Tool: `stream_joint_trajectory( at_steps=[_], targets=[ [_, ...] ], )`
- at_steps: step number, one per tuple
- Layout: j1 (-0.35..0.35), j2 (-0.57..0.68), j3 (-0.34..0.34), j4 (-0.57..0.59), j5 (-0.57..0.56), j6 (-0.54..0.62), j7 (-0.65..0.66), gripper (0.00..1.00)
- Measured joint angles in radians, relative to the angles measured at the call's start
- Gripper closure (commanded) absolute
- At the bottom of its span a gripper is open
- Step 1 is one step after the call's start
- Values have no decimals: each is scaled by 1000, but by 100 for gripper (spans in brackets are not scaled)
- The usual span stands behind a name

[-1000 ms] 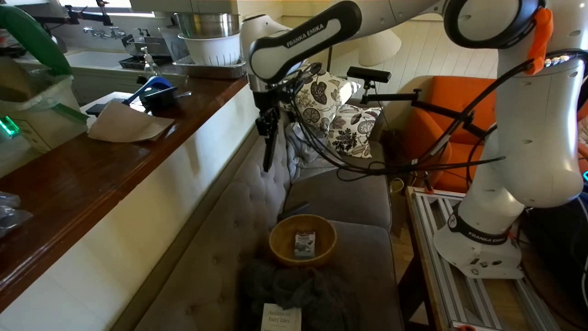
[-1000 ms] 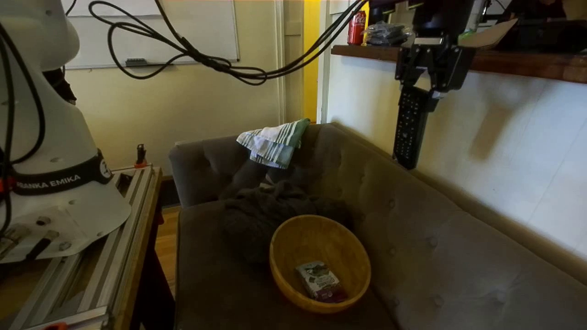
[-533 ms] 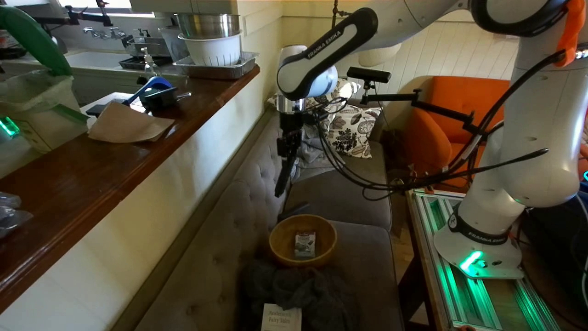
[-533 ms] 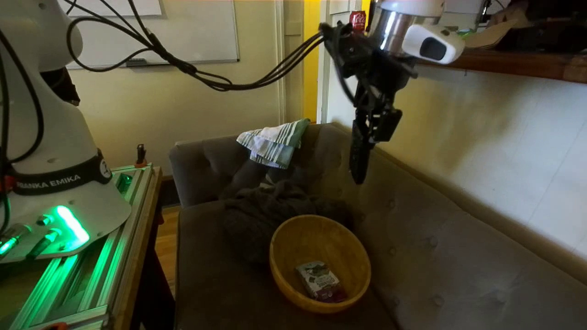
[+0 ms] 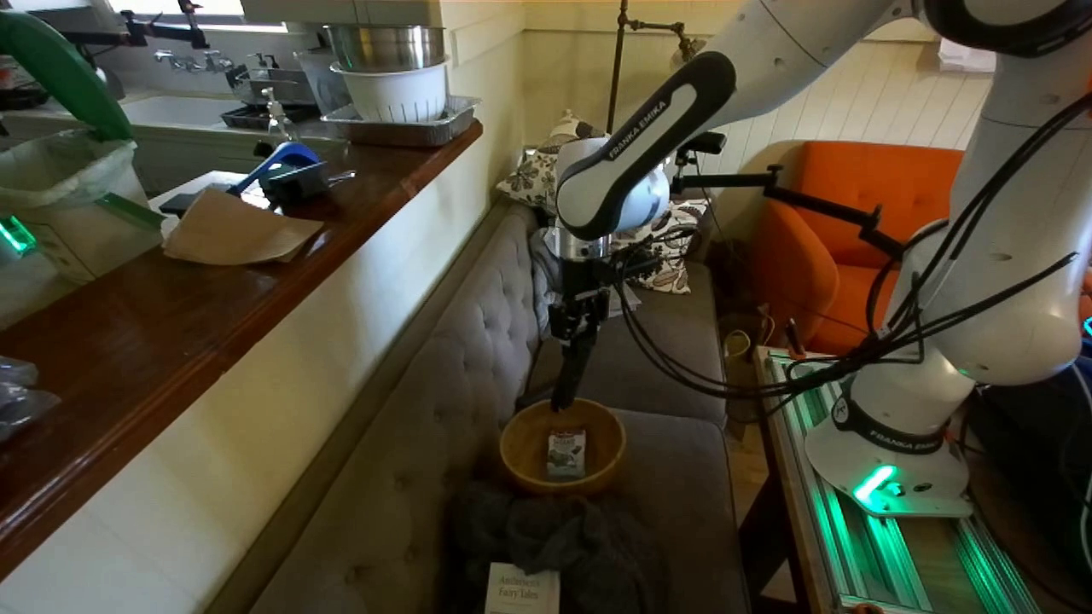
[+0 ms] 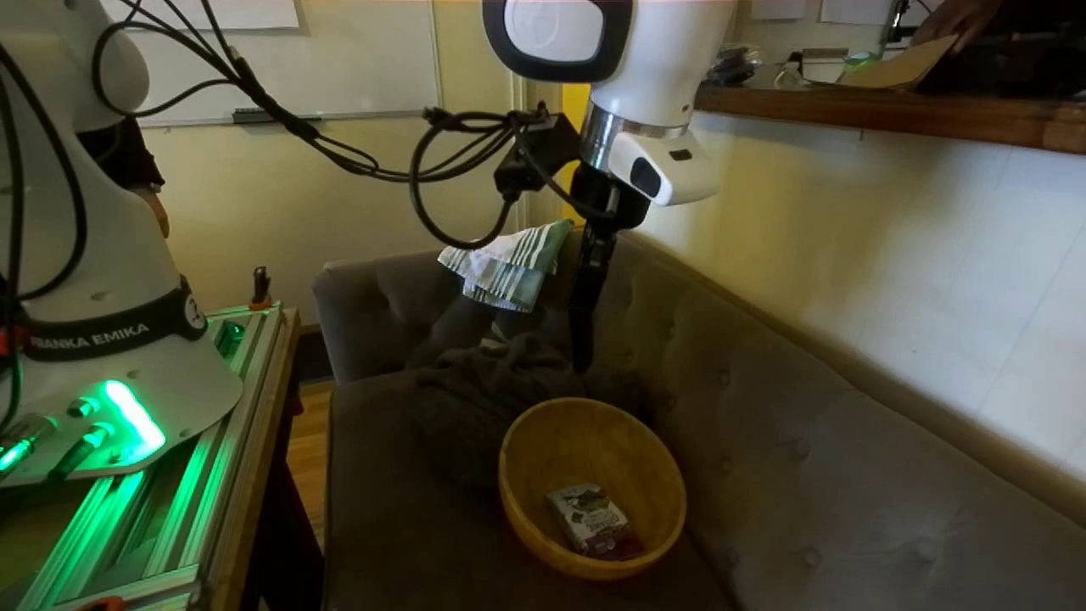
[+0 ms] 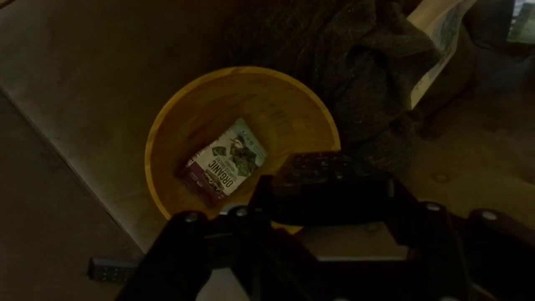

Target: Remove the black remote from the top counter and put it in the wooden bowl

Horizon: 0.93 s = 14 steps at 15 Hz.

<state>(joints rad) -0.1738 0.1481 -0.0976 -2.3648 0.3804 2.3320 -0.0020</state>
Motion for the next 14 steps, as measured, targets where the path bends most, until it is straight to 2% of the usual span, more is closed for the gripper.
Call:
stream_joint_trajectory(
  at_steps=[3, 4, 6, 8, 9, 14],
  targets=[
    [34, 22, 33, 10, 117, 66, 95, 61],
    [49, 38, 42, 19, 127, 92, 143, 36],
    [72, 78, 49, 43, 127, 99, 231, 36],
    [78, 106, 50, 62, 127, 99, 253, 36],
    [77, 113, 48, 67, 127, 99, 254, 61],
    [67, 137, 47, 65, 151, 100, 228, 61]
  ],
)
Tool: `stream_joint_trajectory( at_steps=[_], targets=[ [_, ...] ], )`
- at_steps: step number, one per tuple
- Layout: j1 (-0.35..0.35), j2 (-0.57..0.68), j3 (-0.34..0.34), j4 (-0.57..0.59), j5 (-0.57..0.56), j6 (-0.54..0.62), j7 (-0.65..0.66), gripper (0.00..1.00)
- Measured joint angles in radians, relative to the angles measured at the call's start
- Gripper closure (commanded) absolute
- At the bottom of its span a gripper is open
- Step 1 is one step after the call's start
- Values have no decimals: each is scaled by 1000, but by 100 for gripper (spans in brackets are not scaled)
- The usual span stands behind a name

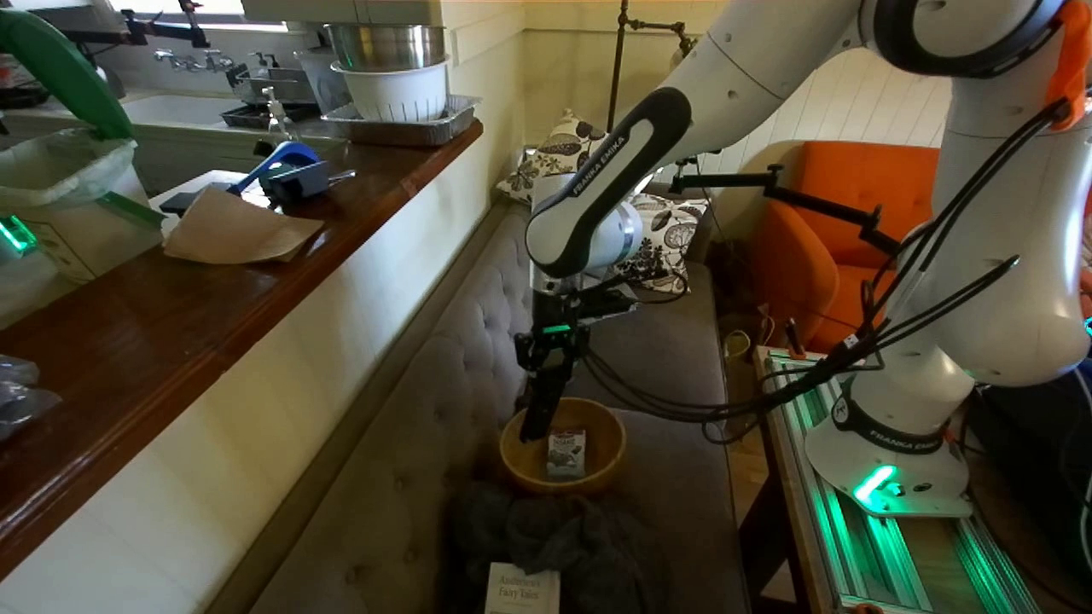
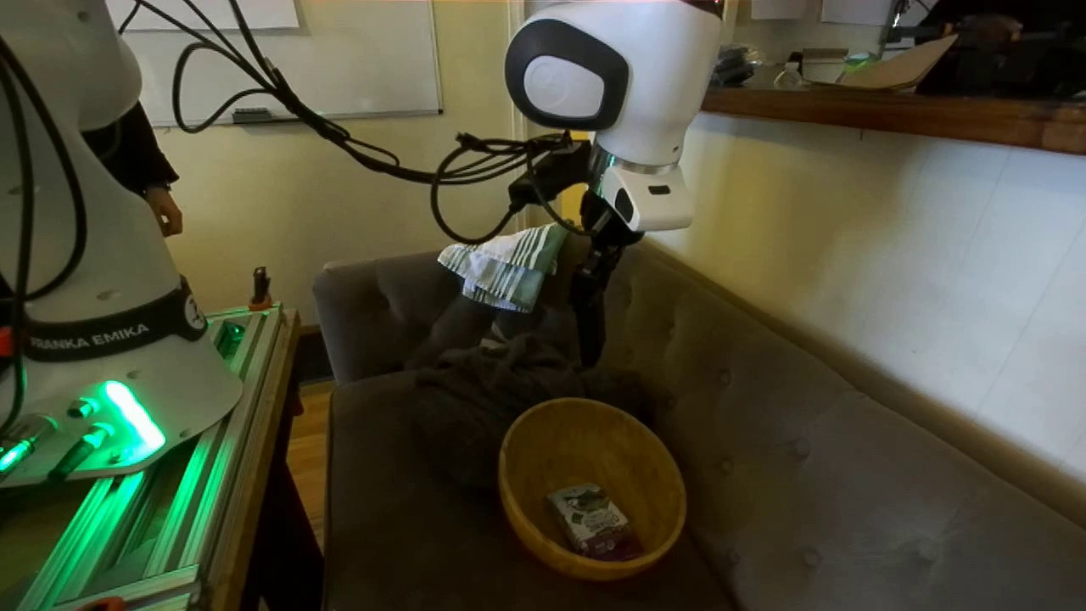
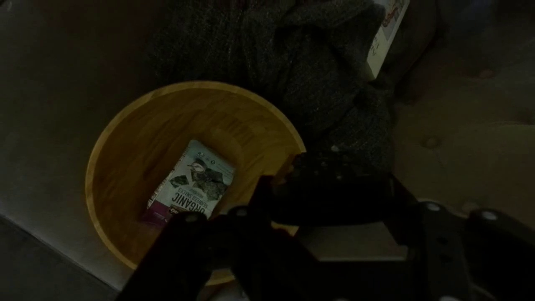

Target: Remove the black remote from the top counter and put it in the wooden bowl

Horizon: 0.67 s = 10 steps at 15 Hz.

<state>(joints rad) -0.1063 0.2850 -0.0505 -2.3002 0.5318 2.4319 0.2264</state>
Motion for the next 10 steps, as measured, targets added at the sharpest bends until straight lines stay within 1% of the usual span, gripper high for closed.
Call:
stream_joint_trajectory(
  at_steps=[2, 4, 7, 10],
  targets=[
    [-20, 43, 2, -3, 63, 13, -47, 61],
    [-40, 104, 2, -2, 121, 70, -78, 61],
    [-51, 193, 8, 1, 197, 222, -88, 61],
    [-51, 257, 40, 9, 259, 361, -83, 61]
  ],
)
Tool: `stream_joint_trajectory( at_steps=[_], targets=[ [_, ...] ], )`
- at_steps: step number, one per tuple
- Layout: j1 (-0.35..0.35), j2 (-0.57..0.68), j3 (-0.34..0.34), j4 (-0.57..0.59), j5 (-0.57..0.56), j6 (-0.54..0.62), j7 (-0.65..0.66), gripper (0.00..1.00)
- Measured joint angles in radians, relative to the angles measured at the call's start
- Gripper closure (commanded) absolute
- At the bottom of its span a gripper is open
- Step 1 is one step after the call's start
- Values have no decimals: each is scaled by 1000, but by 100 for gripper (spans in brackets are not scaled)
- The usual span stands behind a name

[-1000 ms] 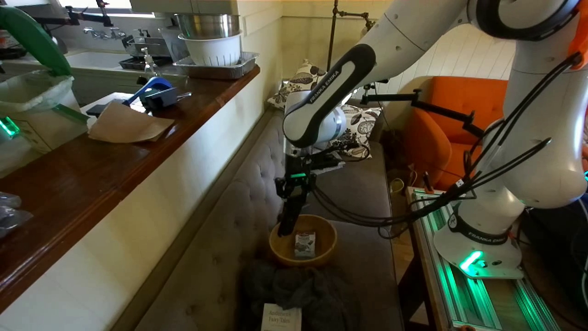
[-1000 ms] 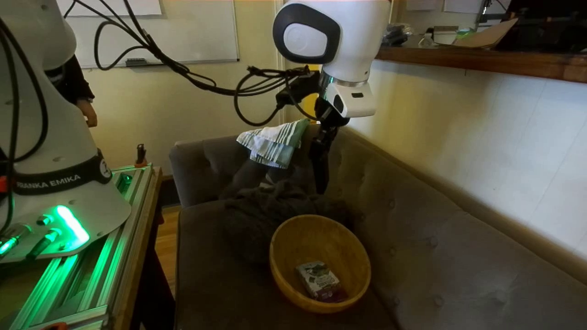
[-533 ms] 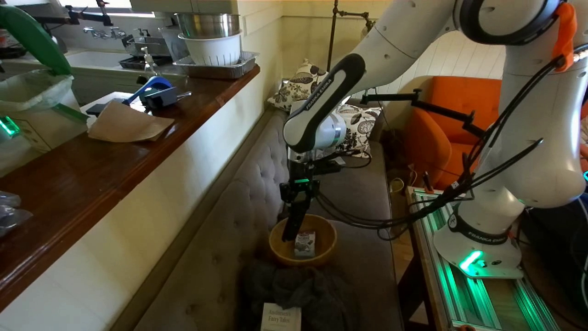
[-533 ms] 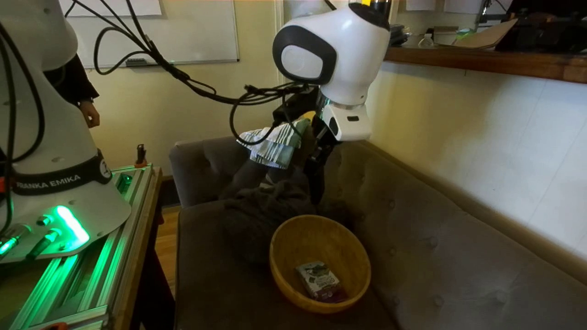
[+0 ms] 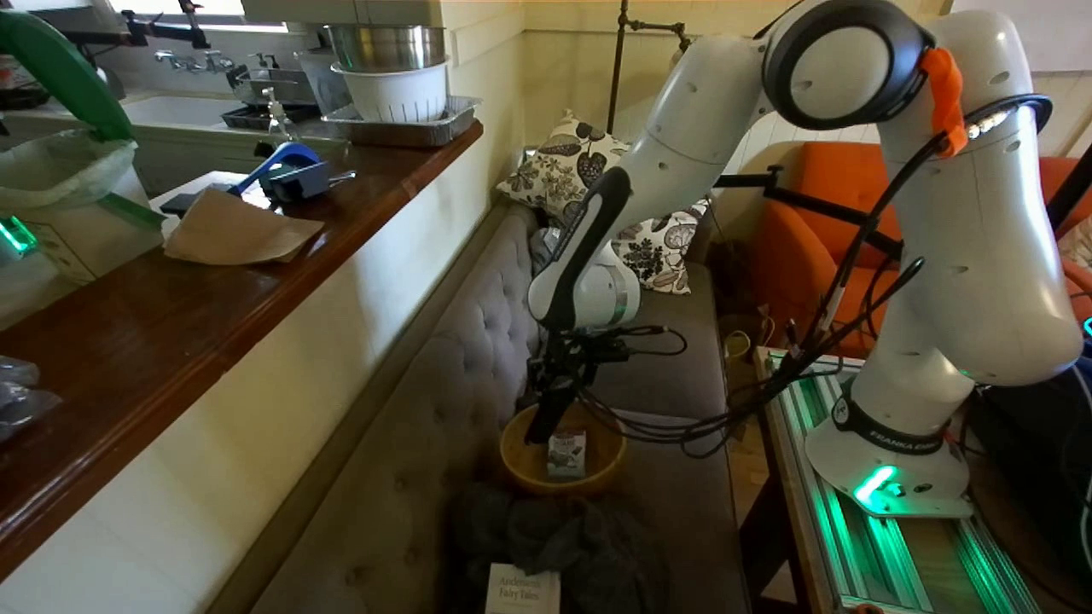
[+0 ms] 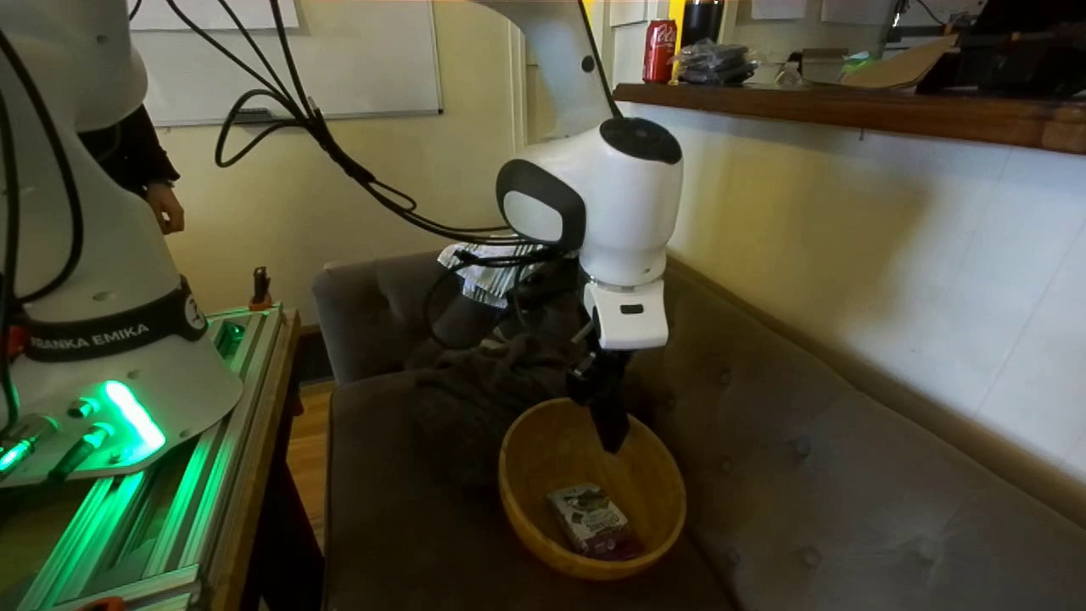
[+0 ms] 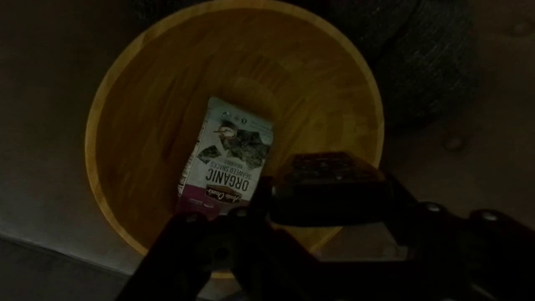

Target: Remove the black remote from the top counter and put it in the wooden bowl

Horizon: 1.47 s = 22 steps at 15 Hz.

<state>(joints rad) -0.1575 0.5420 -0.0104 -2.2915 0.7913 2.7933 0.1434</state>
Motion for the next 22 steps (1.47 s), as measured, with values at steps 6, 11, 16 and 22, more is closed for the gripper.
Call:
stream_joint_trajectory(
  at_steps=[6, 11, 16, 22],
  targets=[
    [4, 121, 47, 44, 68, 236, 23, 61],
    [62, 218, -11, 83, 57, 276, 111, 61],
    [70, 264, -15, 104, 65, 264, 155, 61],
    [82, 263, -51, 86, 3, 30, 166, 61]
  ],
)
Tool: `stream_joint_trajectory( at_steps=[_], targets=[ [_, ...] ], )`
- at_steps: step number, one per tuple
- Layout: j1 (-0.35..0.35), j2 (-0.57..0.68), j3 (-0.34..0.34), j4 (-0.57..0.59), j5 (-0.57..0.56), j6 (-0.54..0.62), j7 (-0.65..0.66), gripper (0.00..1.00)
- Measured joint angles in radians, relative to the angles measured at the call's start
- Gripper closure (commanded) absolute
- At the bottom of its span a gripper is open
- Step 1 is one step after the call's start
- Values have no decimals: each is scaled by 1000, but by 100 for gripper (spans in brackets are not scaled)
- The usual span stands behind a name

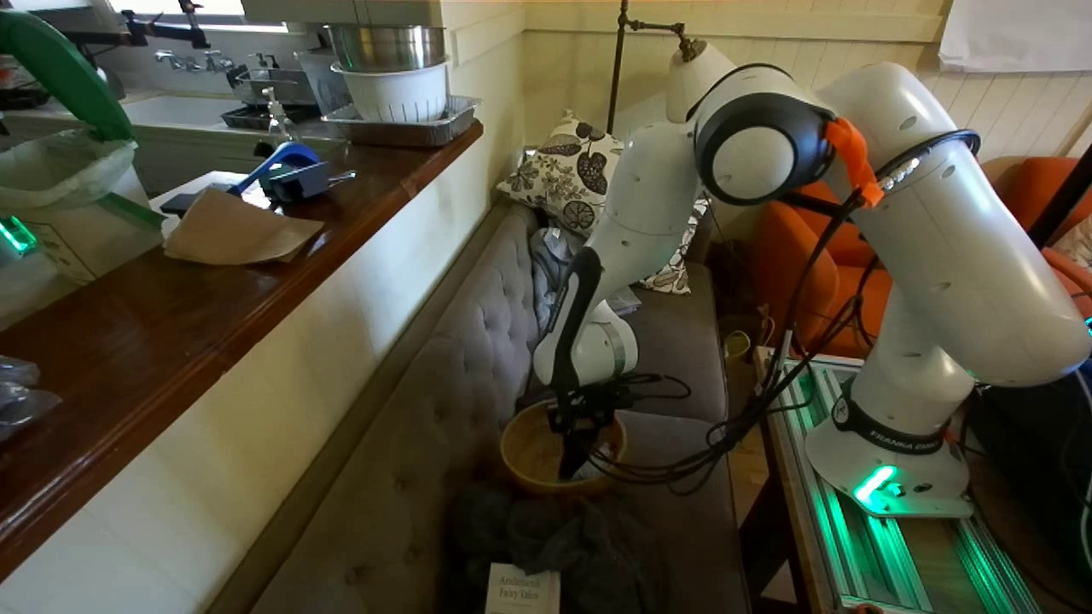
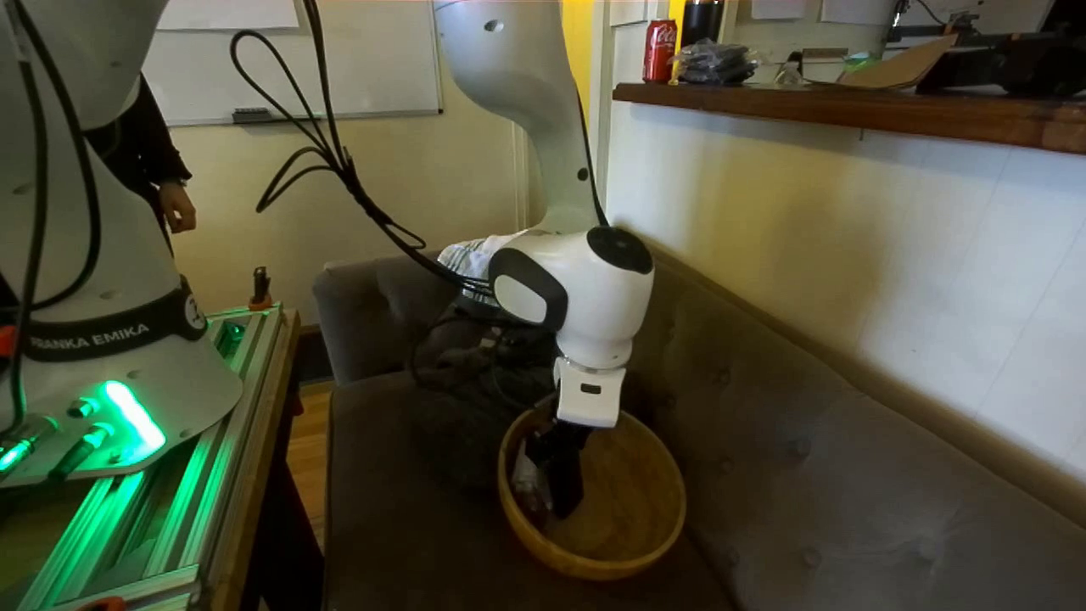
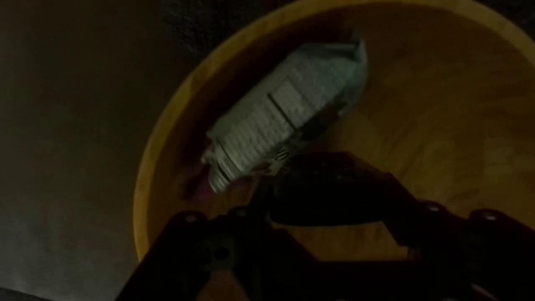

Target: Remove the black remote from the top counter and put it in the wooden bowl

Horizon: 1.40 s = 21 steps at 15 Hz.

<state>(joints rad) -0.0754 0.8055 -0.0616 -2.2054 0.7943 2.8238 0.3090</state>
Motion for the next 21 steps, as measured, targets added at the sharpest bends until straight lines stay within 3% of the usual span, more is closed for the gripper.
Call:
stream_joint_trajectory(
  at_steps=[4, 12, 17, 21],
  targets=[
    [14, -4, -28, -1, -52, -56, 21, 61],
    [42, -33, 22, 33, -47, 123, 92, 61],
    [181, 15, -88, 79, -53, 193, 251, 61],
    [340, 65, -256, 81, -93, 120, 377, 61]
  ],
)
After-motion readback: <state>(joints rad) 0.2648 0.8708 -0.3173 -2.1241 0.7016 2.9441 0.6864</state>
